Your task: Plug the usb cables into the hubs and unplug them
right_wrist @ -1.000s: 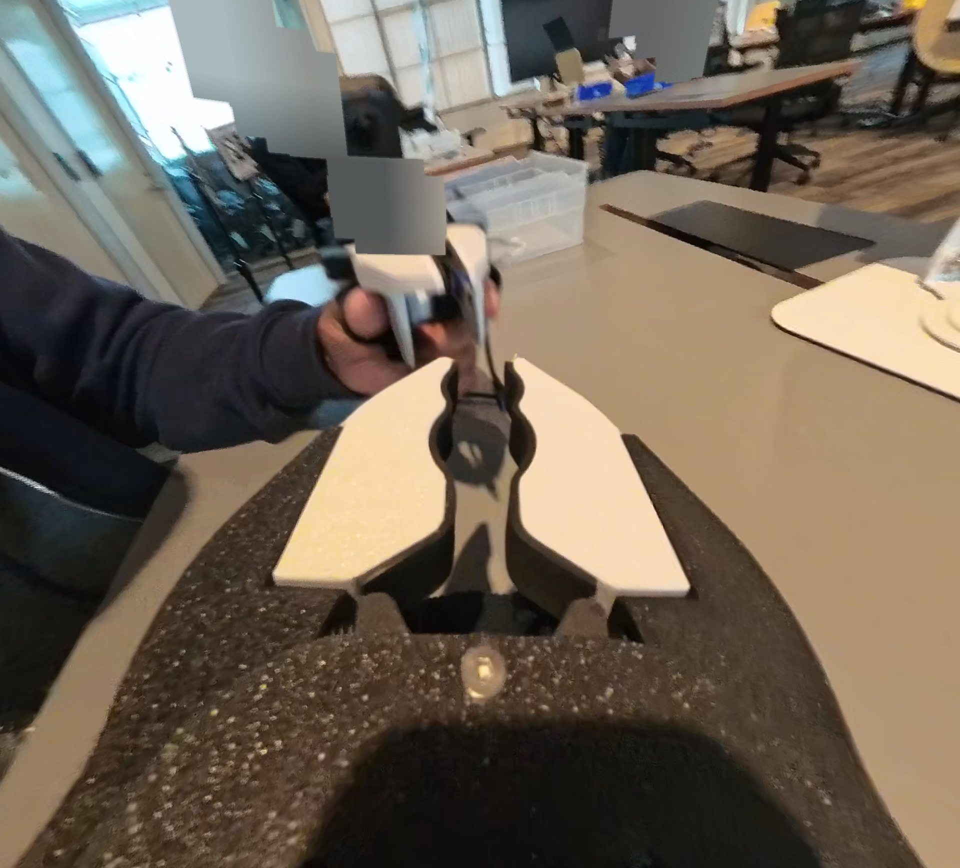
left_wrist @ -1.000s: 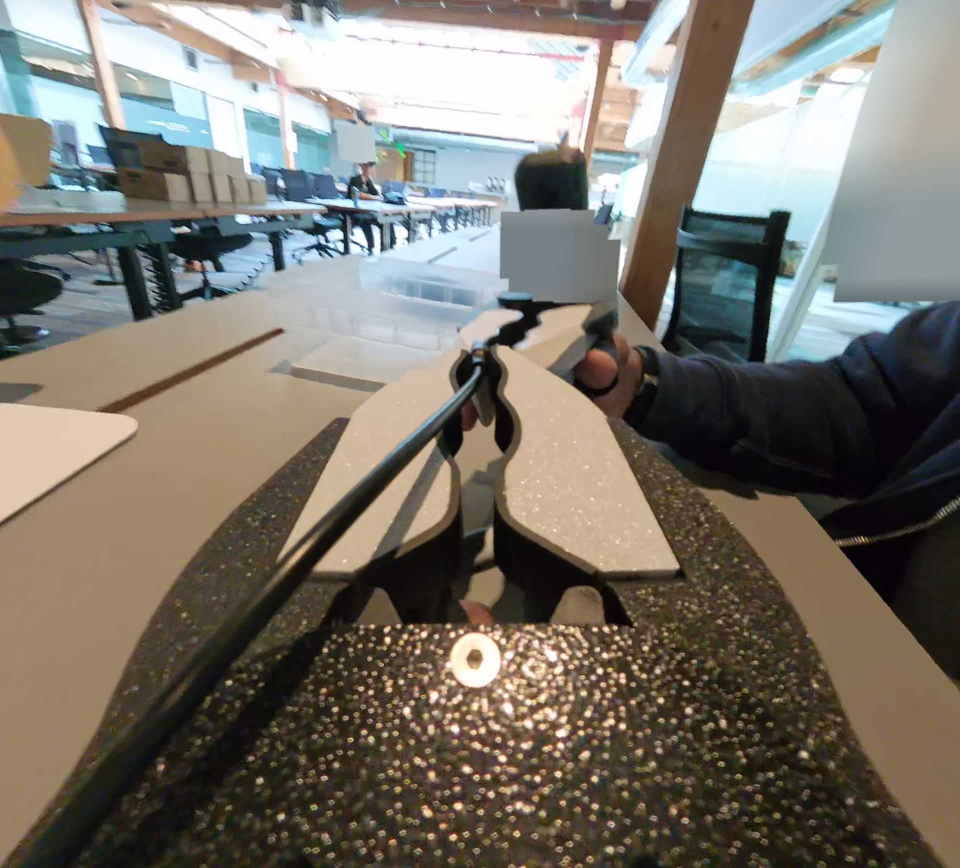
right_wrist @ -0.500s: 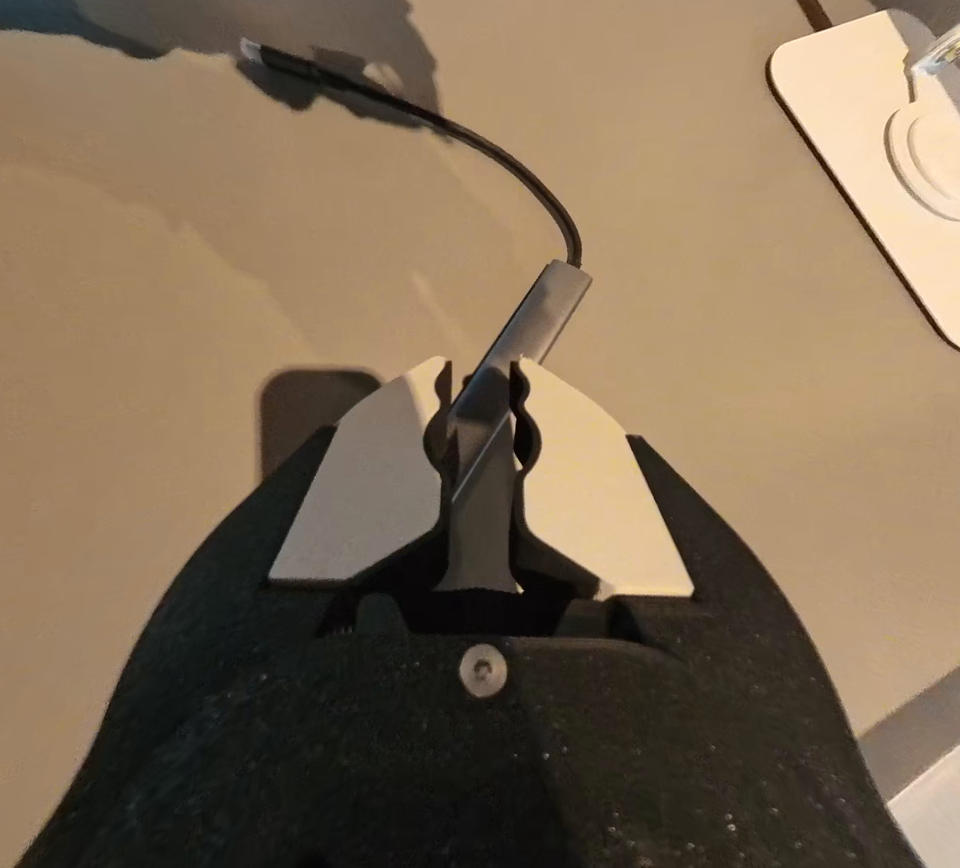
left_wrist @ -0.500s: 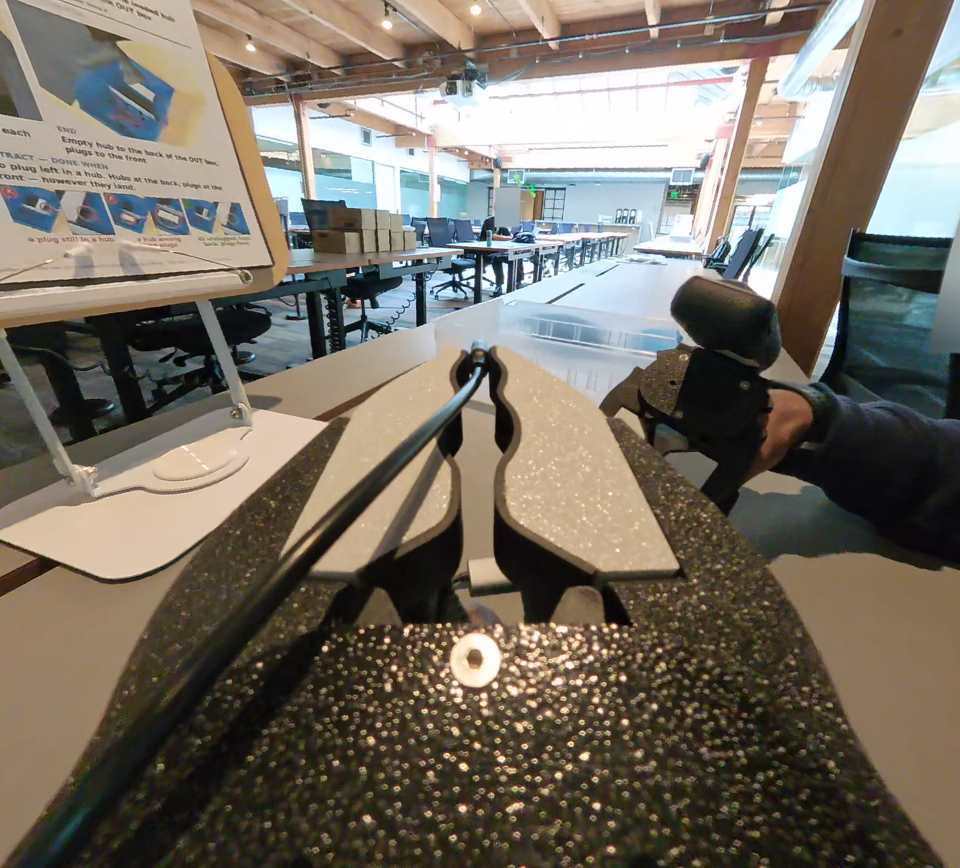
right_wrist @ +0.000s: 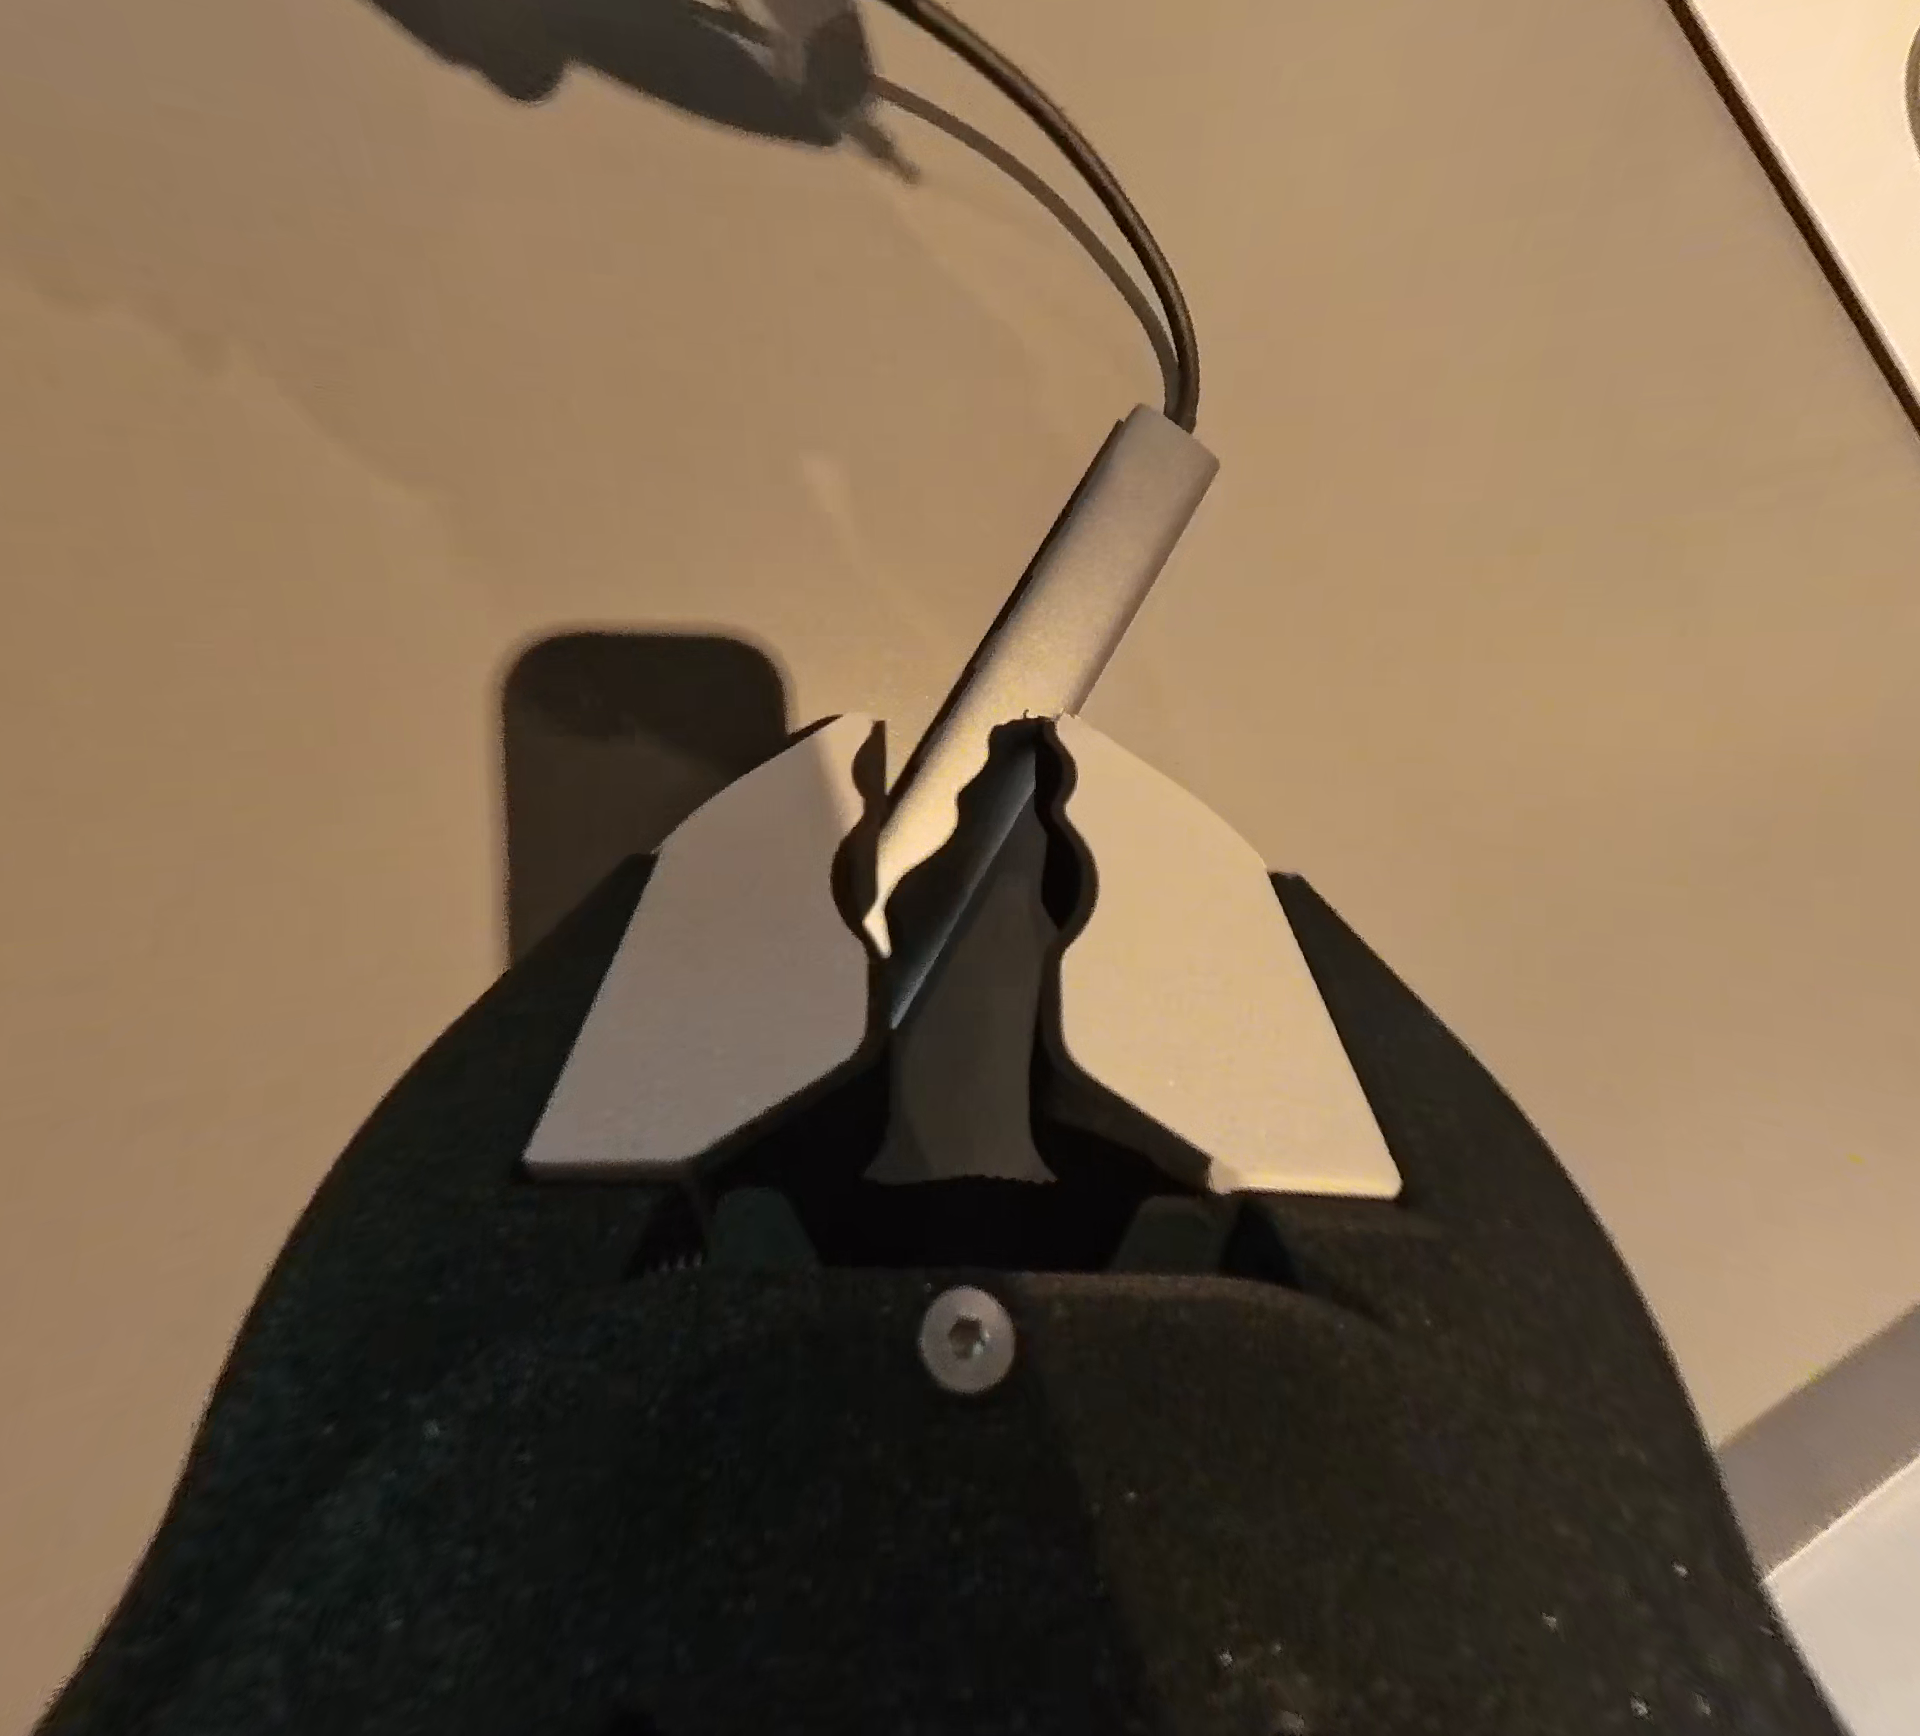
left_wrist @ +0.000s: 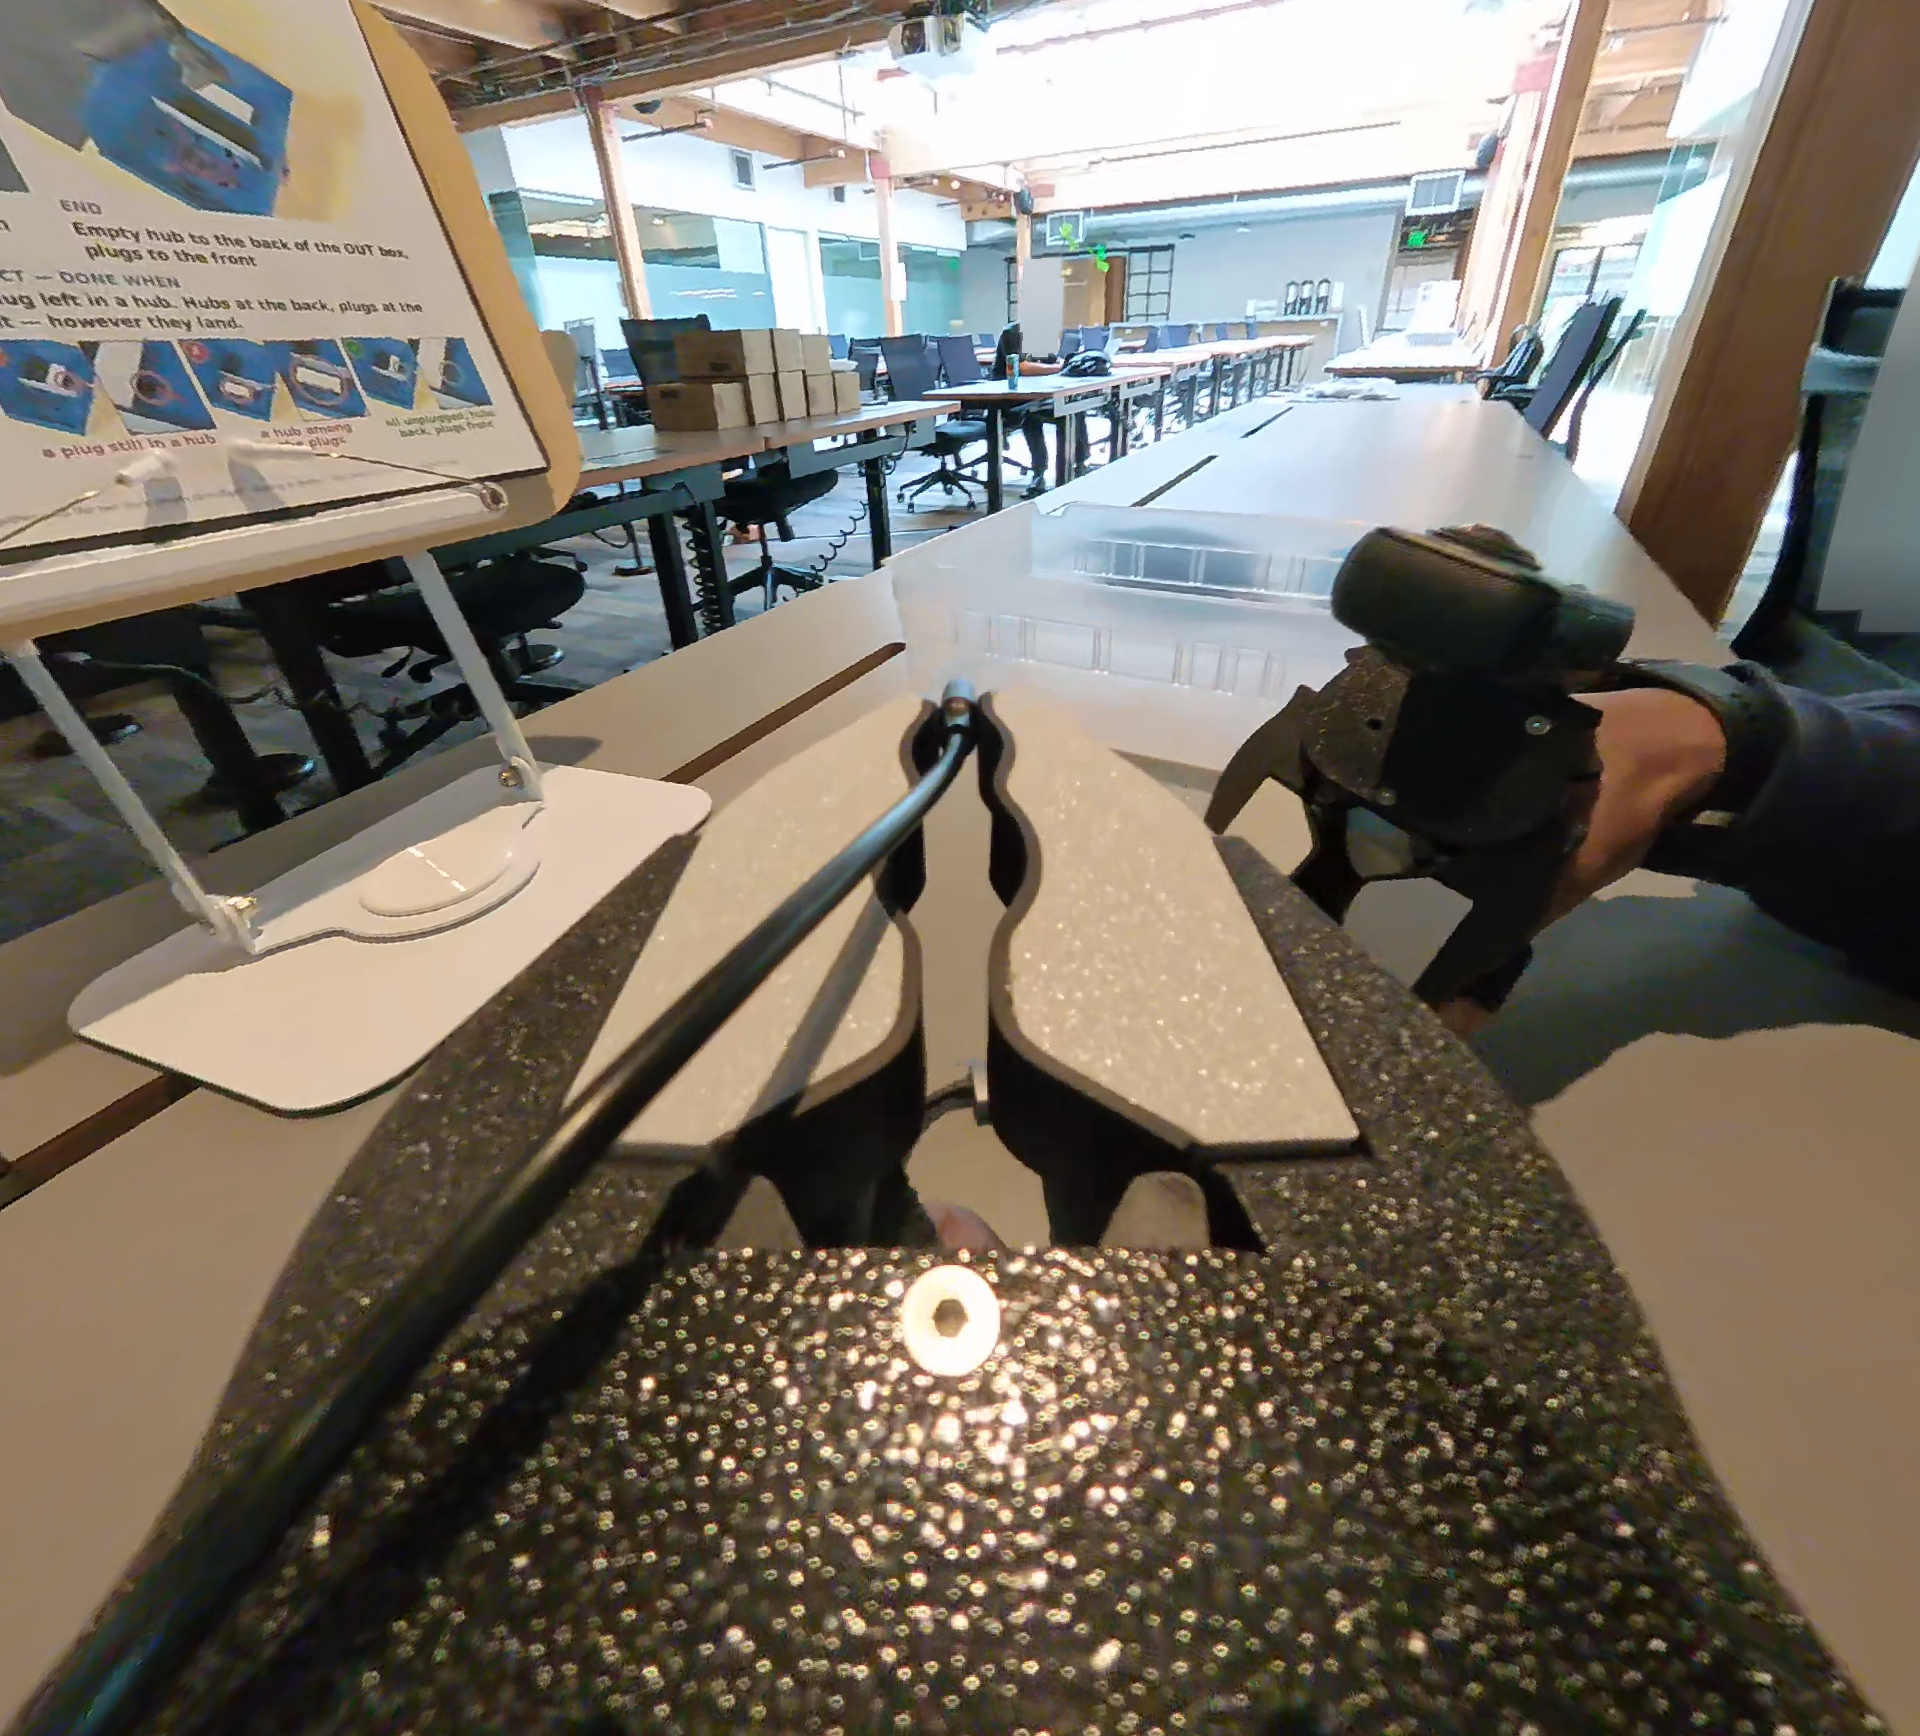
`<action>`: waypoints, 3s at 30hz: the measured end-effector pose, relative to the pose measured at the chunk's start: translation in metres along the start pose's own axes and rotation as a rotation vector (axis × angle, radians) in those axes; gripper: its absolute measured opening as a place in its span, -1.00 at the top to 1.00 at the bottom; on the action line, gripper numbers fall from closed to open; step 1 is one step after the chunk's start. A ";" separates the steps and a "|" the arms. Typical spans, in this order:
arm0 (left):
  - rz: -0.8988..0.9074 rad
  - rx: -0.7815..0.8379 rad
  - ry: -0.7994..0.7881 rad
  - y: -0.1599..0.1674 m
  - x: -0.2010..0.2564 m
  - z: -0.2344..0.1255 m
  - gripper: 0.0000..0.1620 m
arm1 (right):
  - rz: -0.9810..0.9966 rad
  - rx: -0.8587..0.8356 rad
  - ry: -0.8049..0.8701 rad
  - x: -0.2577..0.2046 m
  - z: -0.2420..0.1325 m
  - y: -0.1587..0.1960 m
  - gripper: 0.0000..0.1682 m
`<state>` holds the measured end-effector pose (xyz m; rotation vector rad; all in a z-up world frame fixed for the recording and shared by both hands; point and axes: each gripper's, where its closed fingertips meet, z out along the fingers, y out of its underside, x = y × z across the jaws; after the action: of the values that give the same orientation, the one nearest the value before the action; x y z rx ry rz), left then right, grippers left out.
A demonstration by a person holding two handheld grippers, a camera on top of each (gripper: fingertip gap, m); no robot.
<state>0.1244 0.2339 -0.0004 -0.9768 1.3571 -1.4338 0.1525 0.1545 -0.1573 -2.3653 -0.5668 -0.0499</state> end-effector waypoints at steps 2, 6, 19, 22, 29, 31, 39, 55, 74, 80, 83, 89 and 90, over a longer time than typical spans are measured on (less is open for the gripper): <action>0.050 -0.011 -0.021 -0.001 -0.002 -0.001 0.92 | 0.002 -0.006 0.006 0.000 0.000 0.000 0.66; 0.143 -0.045 -0.036 0.002 -0.004 -0.002 0.92 | 0.002 -0.013 0.018 0.000 0.001 0.001 0.66; 0.215 -0.102 -0.030 0.021 -0.010 -0.002 0.92 | 0.015 0.014 0.028 0.002 -0.008 -0.006 0.55; 0.224 -0.102 -0.044 0.019 -0.013 -0.005 0.92 | 0.067 -0.014 0.032 -0.004 -0.012 0.006 0.42; 0.207 -0.098 -0.028 0.020 -0.010 -0.003 0.92 | 0.244 0.043 0.080 -0.012 -0.017 0.022 0.50; 0.197 -0.093 -0.023 0.020 -0.009 -0.002 0.93 | 0.247 0.028 0.099 -0.010 -0.016 0.022 0.66; 0.252 -0.101 0.006 0.016 0.002 -0.001 0.92 | 0.289 -0.002 0.123 -0.007 -0.017 0.024 0.74; 0.388 -0.074 0.062 -0.001 0.029 -0.007 0.92 | 0.626 0.247 -0.184 -0.059 -0.075 0.032 0.74; 0.545 -0.109 0.250 0.043 0.160 -0.005 0.92 | 0.557 0.224 0.163 -0.167 -0.130 0.084 0.75; 0.494 -0.102 0.240 0.042 0.150 -0.006 0.92 | 0.362 0.198 0.281 -0.177 -0.129 0.089 0.73; 0.494 -0.111 0.236 0.044 0.147 -0.008 0.92 | 0.259 0.209 0.266 -0.178 -0.131 0.092 0.63; 0.513 -0.117 0.251 0.044 0.150 -0.008 0.92 | -0.081 0.240 0.276 -0.160 -0.161 0.093 0.59; 0.517 -0.116 0.253 0.044 0.150 -0.007 0.92 | -0.204 0.230 0.294 -0.152 -0.166 0.092 0.60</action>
<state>0.0796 0.0924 -0.0508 -0.4666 1.7399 -1.1140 0.0723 -0.0718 -0.1175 -2.0227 -0.6298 -0.3970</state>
